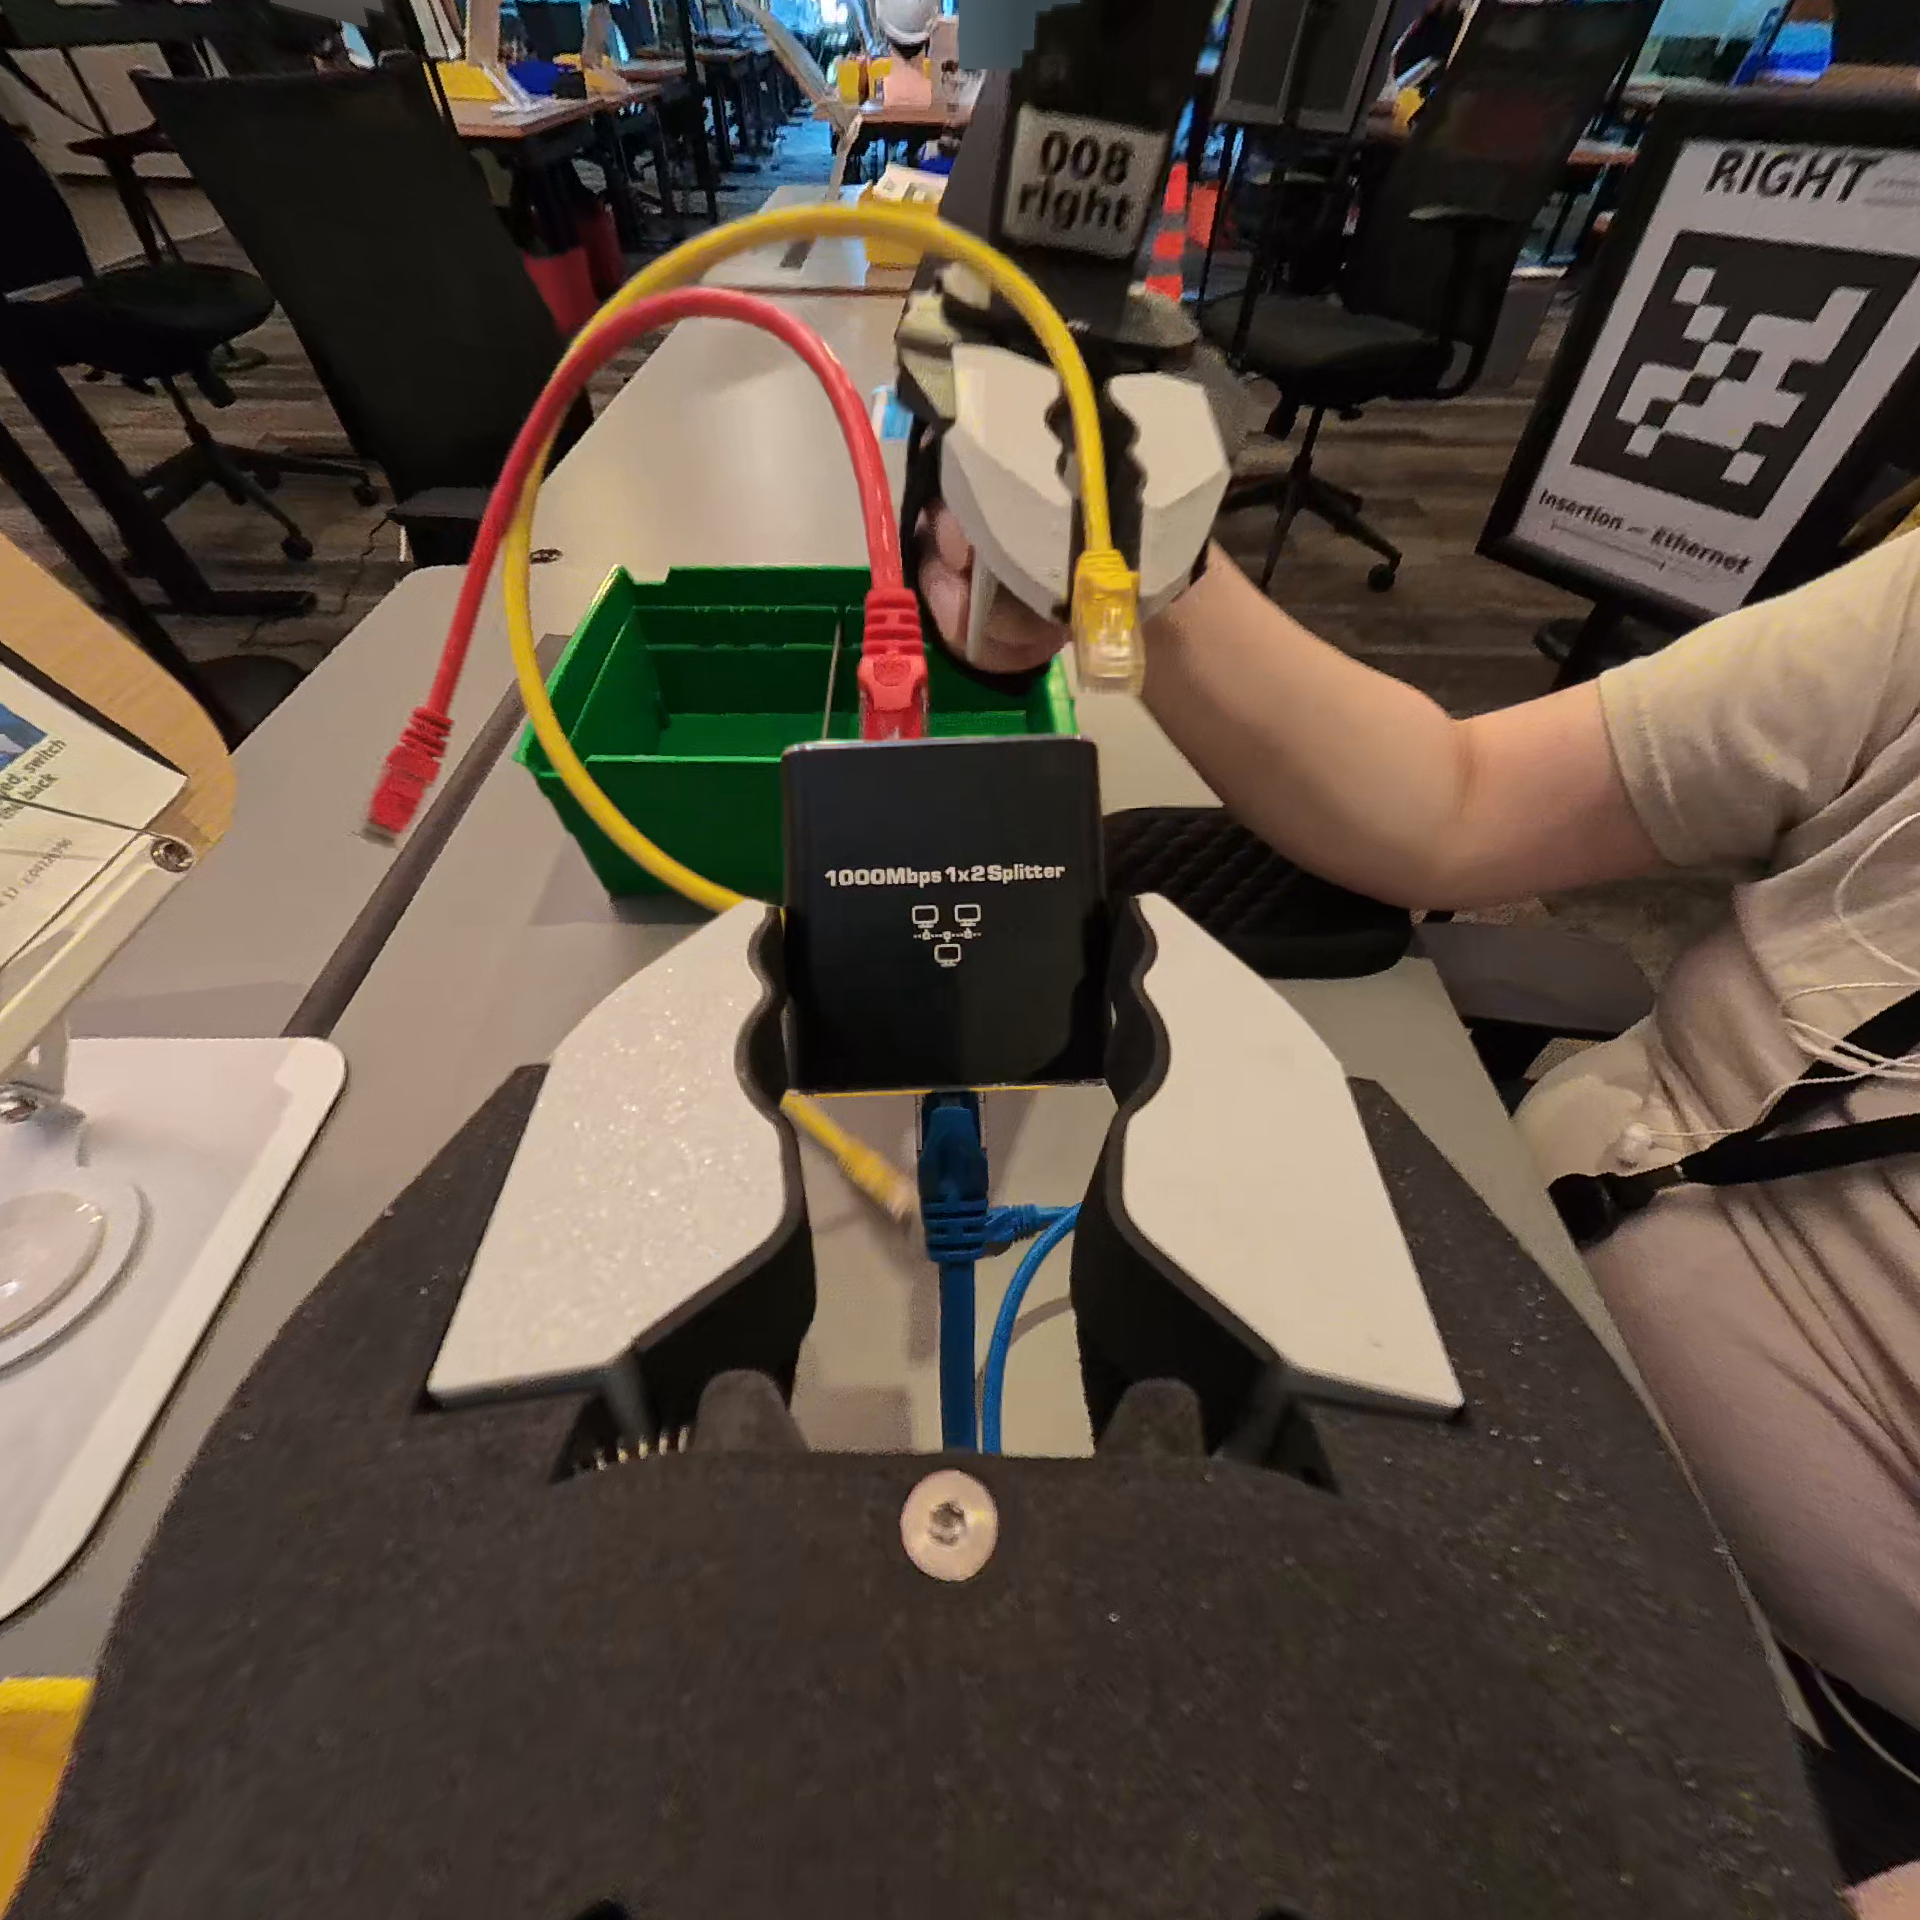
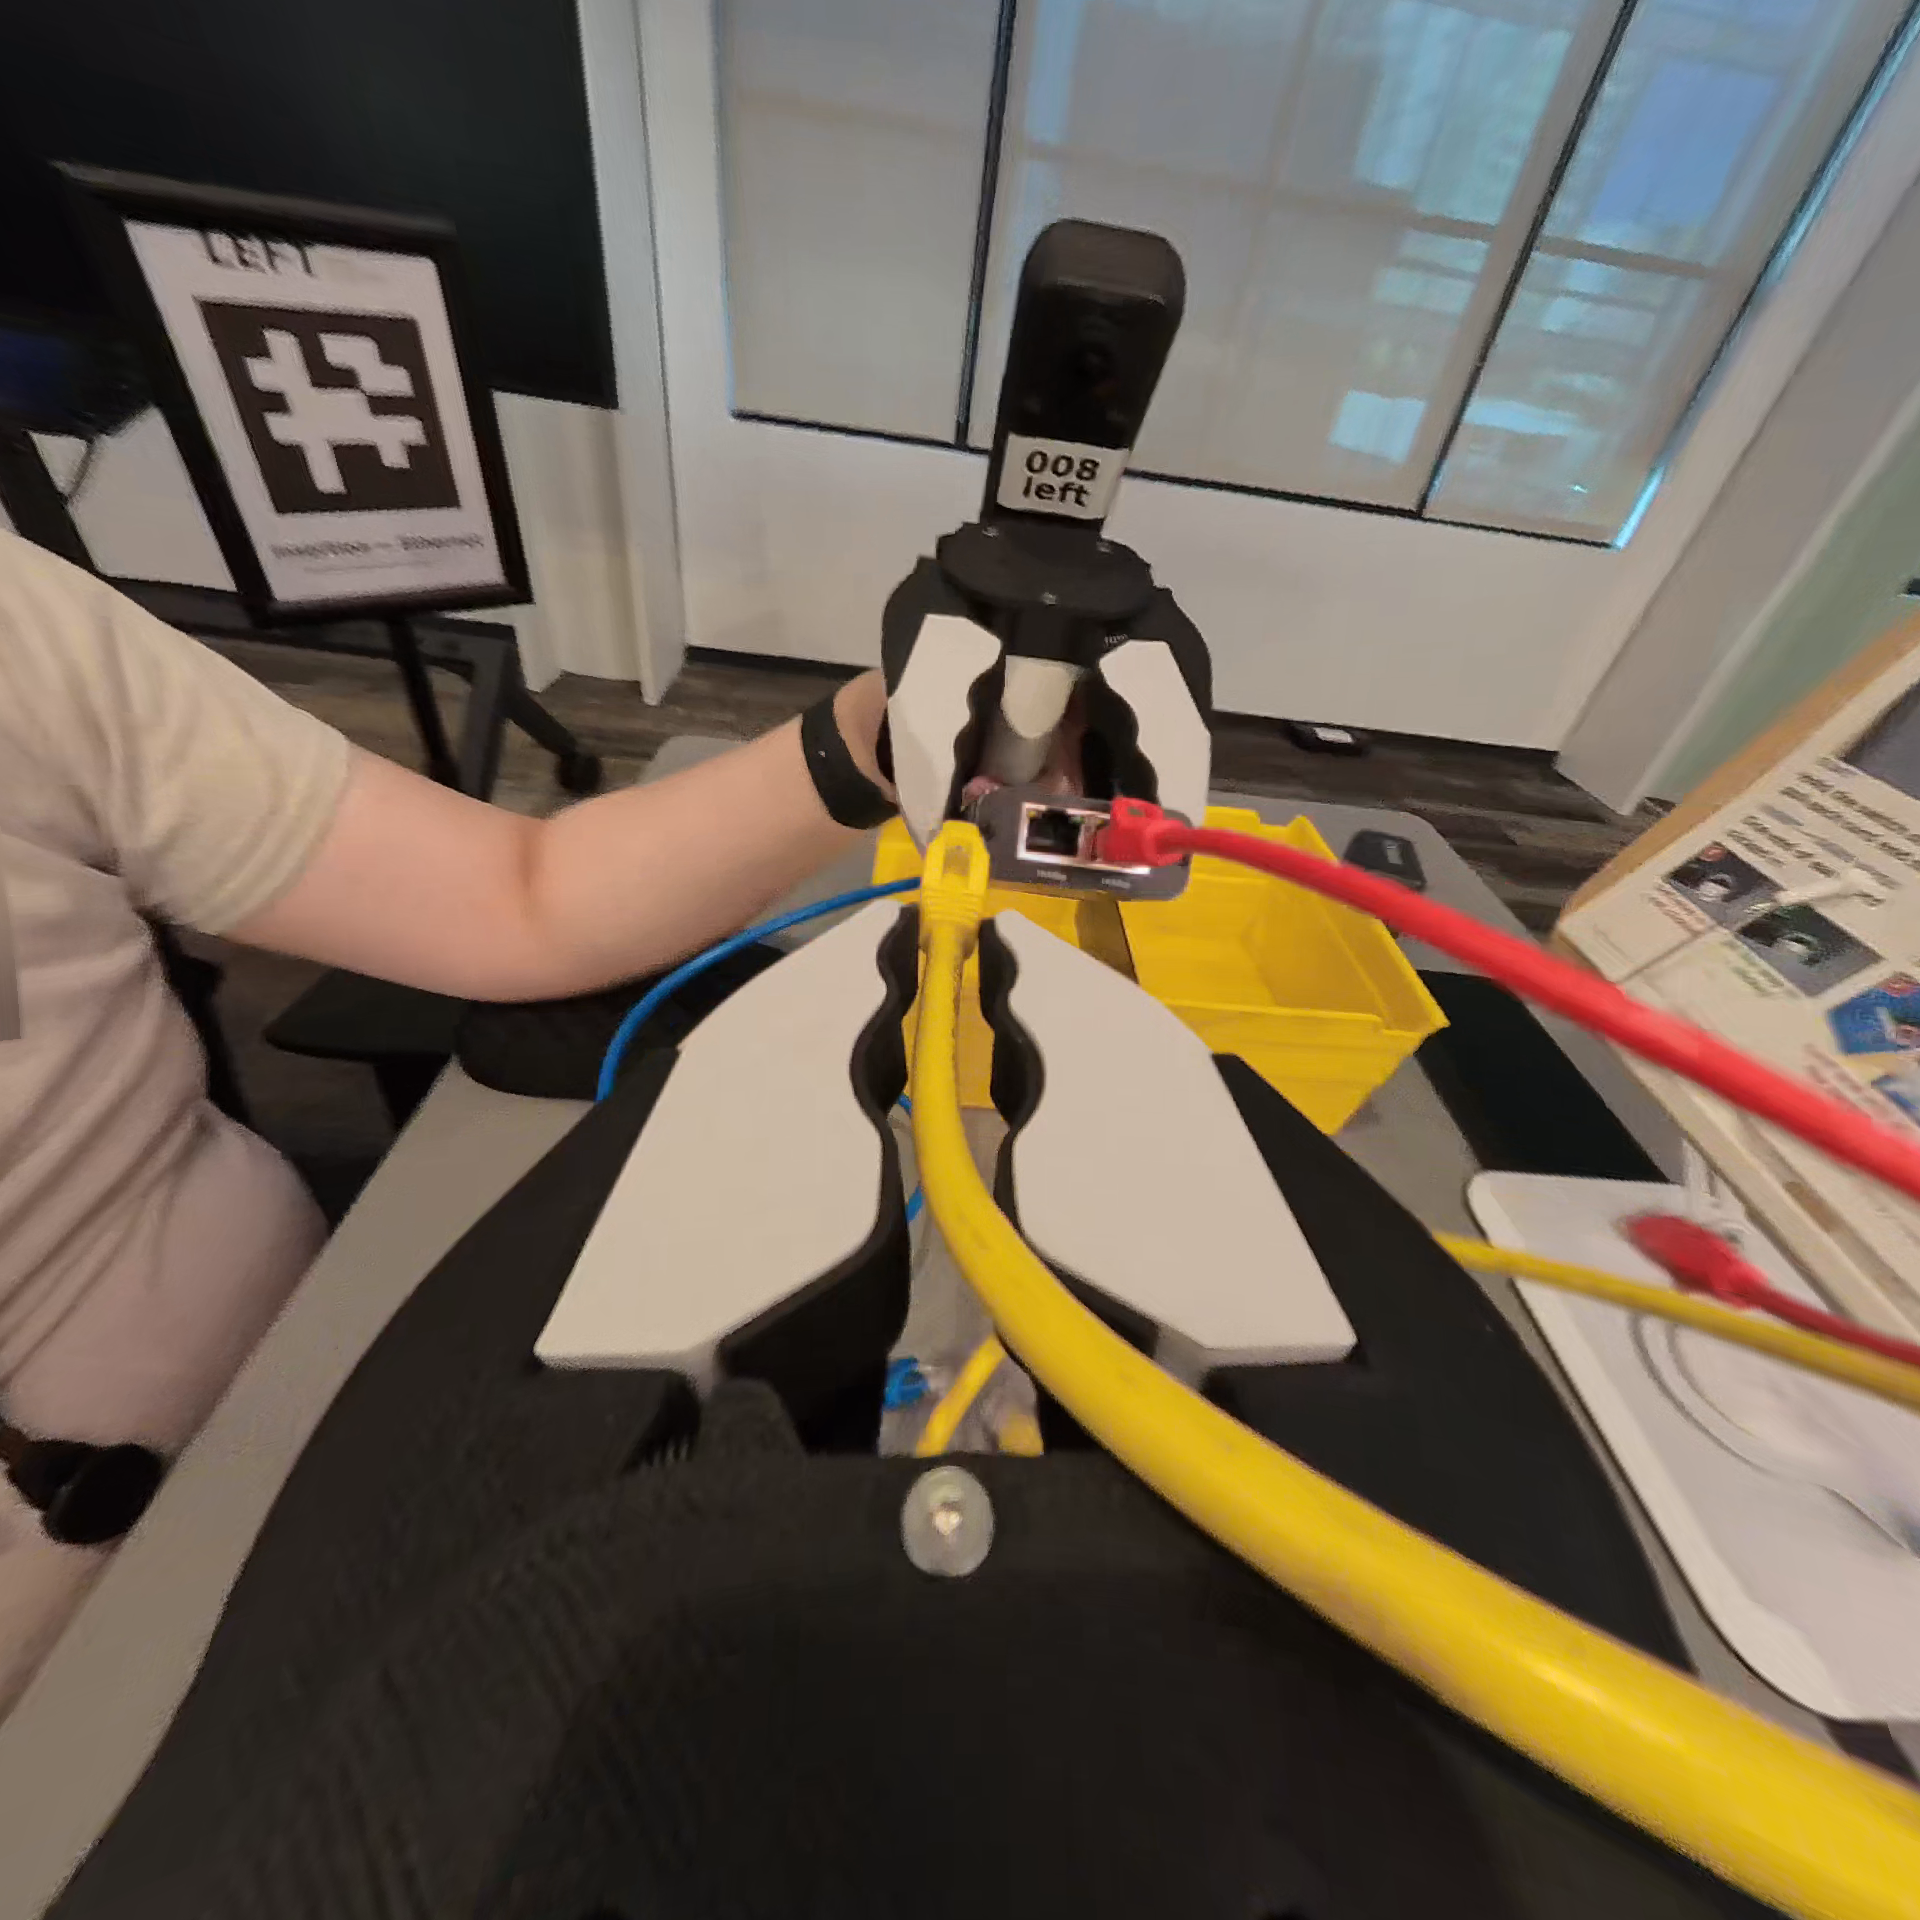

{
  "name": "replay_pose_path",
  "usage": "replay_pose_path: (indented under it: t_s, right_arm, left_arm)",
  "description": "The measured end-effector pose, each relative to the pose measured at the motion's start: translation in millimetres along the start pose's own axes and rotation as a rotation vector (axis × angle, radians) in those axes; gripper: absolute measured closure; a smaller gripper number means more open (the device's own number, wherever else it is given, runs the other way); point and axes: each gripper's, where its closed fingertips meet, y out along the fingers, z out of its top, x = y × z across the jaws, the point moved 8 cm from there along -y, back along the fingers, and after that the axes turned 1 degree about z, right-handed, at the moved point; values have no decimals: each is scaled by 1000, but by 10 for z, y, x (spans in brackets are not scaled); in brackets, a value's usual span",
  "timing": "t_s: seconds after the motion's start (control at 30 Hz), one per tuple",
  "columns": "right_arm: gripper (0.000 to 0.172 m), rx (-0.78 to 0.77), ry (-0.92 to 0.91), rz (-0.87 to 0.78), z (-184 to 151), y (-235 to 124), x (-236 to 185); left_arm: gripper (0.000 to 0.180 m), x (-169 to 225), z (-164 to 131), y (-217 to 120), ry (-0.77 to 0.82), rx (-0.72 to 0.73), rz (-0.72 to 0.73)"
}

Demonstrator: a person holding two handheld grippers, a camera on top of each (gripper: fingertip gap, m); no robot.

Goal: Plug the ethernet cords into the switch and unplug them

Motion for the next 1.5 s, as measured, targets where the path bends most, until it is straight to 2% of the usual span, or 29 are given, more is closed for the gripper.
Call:
replay_pose_path:
  t_s: [0.17,0.47,0.63,1.1,1.5]
  right_arm:
    - [160,-67,-52,-90,26,-4,-4]
    - [160,-168,-99,-124,-24,63,-18]
    - [160,-218,-107,-104,-59,88,-45]
    - [160,-367,105,-65,-209,55,-24]
    - [160,-325,60,-35,-241,65,-17]
  left_arm:
    - [121,55,-9,71,55,-62,16]
    - [121,97,-12,138,63,-86,-12]
    - [121,110,-48,175,71,-147,-2]
    - [121,174,-146,407,157,-348,65]
    - [122,199,-147,436,178,-378,89]
